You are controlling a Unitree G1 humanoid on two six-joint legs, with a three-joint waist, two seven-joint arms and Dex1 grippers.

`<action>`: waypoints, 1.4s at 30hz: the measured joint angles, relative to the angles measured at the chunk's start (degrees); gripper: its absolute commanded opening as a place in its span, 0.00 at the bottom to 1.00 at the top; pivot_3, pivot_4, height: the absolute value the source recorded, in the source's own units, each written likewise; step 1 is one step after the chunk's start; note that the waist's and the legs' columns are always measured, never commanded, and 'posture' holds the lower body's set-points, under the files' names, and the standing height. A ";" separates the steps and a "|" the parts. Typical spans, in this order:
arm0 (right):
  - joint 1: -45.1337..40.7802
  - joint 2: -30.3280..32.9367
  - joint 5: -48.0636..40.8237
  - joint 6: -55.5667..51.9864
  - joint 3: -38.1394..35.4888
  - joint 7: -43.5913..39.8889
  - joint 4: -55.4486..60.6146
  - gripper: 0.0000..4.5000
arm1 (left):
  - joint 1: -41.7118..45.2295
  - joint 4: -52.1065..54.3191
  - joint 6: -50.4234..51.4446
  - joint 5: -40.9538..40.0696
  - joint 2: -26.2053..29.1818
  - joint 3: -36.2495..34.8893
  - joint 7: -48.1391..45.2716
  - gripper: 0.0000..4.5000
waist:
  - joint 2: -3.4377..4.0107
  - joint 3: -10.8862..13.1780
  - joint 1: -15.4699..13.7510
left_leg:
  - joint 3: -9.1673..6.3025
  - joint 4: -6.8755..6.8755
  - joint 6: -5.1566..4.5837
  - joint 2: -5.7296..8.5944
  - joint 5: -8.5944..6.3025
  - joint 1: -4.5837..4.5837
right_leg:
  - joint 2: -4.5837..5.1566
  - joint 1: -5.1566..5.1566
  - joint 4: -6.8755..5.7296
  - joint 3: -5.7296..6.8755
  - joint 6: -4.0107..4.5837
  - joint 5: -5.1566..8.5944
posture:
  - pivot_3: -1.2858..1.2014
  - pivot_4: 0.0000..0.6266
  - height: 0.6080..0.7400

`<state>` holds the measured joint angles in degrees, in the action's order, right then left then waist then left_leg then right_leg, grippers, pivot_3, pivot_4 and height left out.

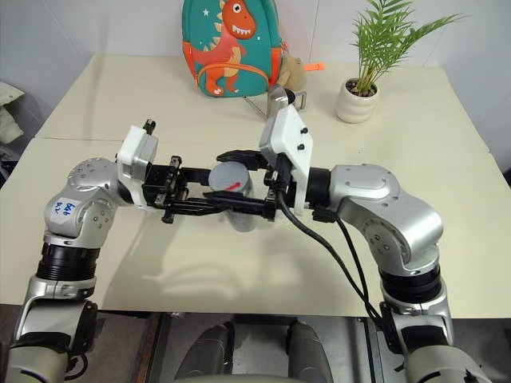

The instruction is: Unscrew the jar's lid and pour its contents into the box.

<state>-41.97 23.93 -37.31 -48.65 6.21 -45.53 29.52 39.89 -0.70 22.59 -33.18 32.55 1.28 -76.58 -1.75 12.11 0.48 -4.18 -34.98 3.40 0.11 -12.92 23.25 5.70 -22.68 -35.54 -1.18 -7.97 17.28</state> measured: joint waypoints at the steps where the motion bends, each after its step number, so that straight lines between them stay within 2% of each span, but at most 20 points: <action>1: -0.01 -0.36 0.00 0.22 0.42 -0.03 0.01 0.99 | 0.10 0.04 0.14 0.00 0.00 0.08 0.05 0.43 | 0.00 0.00 0.04 | 0.00 0.00 0.00 0.00 0.00 0.00 | 0.00 0.00 0.00 0.00 0.00 0.00 | 0.52 0.24 1.00; 12: -2.12 -1.01 0.20 2.54 1.14 0.31 -0.33 0.99 | 0.61 1.50 2.15 -0.26 2.10 -0.08 0.35 0.43 | 0.01 0.01 0.13 | 0.00 0.00 0.01 -0.01 -0.01 0.01 | -0.02 -0.01 0.01 0.00 0.01 0.00 | 0.52 0.24 1.00; 42: -3.46 -2.09 3.23 3.66 2.34 3.11 -5.61 0.99 | 0.77 2.22 2.23 0.11 3.65 -0.22 0.35 0.43 | 0.02 0.01 1.00 | 0.00 0.00 0.01 -0.02 -0.01 0.01 | -0.02 -0.02 0.00 -0.01 0.01 0.00 | 0.52 0.24 1.00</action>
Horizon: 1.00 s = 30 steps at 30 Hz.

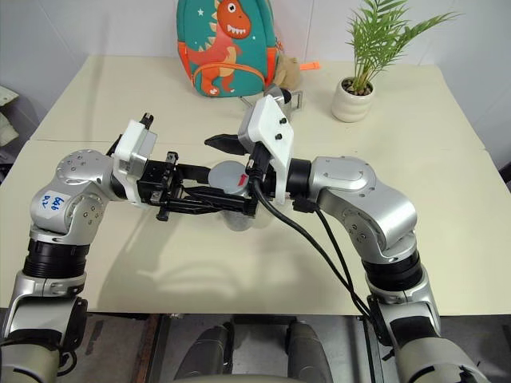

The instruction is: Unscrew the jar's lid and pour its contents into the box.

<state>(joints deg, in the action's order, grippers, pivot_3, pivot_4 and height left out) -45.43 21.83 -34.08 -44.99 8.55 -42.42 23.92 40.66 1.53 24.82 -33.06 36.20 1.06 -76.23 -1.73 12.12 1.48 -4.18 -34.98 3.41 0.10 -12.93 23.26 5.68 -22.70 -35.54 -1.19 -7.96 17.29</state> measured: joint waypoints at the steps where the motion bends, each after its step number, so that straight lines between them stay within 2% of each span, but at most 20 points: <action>1: 0.00 0.01 0.05 0.00 0.00 0.01 0.00 0.99 | 0.00 0.01 0.00 0.00 0.01 0.00 0.00 0.43 | 0.00 0.00 0.01 | 0.00 0.00 0.00 0.00 0.00 0.00 | 0.00 0.00 0.00 0.00 0.00 0.00 | 0.52 0.24 1.00; 30: 0.53 7.12 -2.91 -3.09 -2.93 1.25 2.51 0.99 | -0.17 -0.88 -0.04 0.03 0.96 -1.23 2.44 0.43 | 0.00 0.00 0.05 | 0.01 0.00 -0.02 0.00 -0.01 0.01 | 0.00 -0.01 0.00 -0.03 0.00 0.00 | 0.52 0.24 1.00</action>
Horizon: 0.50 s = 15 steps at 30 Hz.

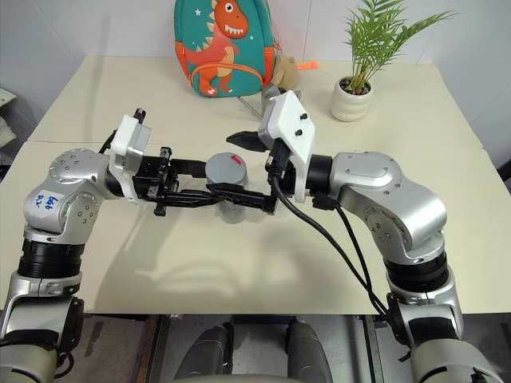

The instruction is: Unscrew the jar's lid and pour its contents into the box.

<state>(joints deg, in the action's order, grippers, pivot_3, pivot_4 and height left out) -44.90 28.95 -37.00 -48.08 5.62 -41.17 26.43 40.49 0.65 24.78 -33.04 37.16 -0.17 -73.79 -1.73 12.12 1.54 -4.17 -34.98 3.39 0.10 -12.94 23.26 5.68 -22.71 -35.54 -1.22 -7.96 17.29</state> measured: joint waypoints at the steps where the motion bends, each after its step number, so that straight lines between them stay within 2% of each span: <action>1: 0.16 0.24 -0.19 -0.28 -0.20 0.18 0.10 0.99 | 0.00 -0.41 -0.11 0.00 0.00 0.00 0.00 0.43 | 0.00 0.00 -0.02 | 0.00 0.00 0.00 0.00 0.00 0.00 | 0.00 0.00 0.00 0.00 0.00 0.00 | 0.52 0.24 1.00; 15: 1.38 3.90 -2.04 -2.46 -3.68 1.06 0.80 0.99 | 0.00 -3.55 -2.04 0.04 0.01 -1.41 -0.40 0.43 | 0.00 0.00 -0.05 | 0.02 0.00 -0.02 0.00 -0.01 0.01 | 0.00 0.00 0.02 -0.01 0.00 0.00 | 0.52 0.24 1.00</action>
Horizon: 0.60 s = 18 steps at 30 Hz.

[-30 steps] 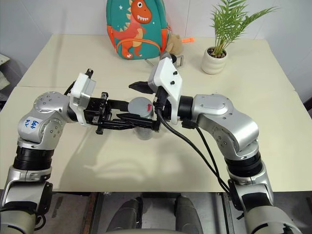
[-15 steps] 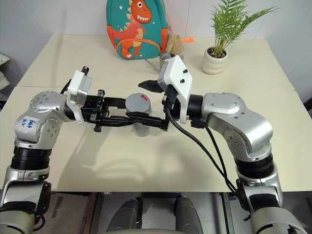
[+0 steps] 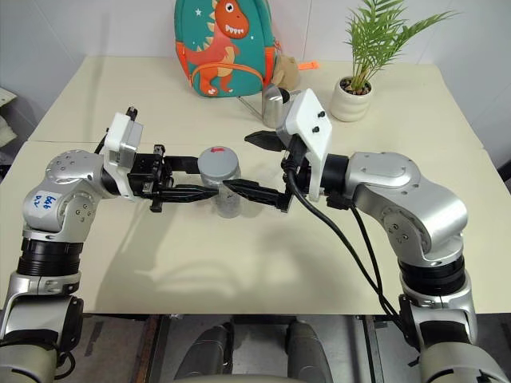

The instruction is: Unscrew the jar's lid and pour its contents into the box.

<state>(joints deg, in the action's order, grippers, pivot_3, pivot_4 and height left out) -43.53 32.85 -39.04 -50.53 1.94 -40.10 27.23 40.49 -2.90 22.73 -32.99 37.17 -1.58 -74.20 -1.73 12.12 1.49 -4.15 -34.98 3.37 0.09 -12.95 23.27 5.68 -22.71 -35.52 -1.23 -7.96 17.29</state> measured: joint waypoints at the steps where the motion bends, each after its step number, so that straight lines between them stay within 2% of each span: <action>1: 0.05 0.33 -0.08 -0.06 -0.16 0.09 0.08 0.99 | 0.00 -0.11 -0.13 0.00 0.00 0.00 -0.10 0.43 | 0.00 0.00 0.00 | 0.00 0.00 0.00 0.00 0.00 0.00 | 0.00 0.00 0.00 0.00 0.00 0.00 | 0.52 0.24 1.00; 18: 3.81 7.07 -2.67 -0.94 -2.02 -1.66 2.19 0.99 | 0.35 -2.65 -1.63 0.22 -0.18 0.10 -1.15 0.43 | 0.00 0.00 -0.02 | 0.01 -0.01 -0.01 0.00 -0.01 0.01 | 0.00 0.00 0.00 0.00 0.00 0.00 | 0.52 0.24 1.00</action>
<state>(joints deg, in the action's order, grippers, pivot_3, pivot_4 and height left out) -39.71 39.92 -41.70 -51.47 -0.08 -41.76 29.42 40.84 -5.55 21.10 -32.77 36.99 -1.48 -75.34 -1.73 12.12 1.47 -4.14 -34.99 3.36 0.09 -12.96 23.28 5.68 -22.71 -35.52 -1.23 -7.96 17.29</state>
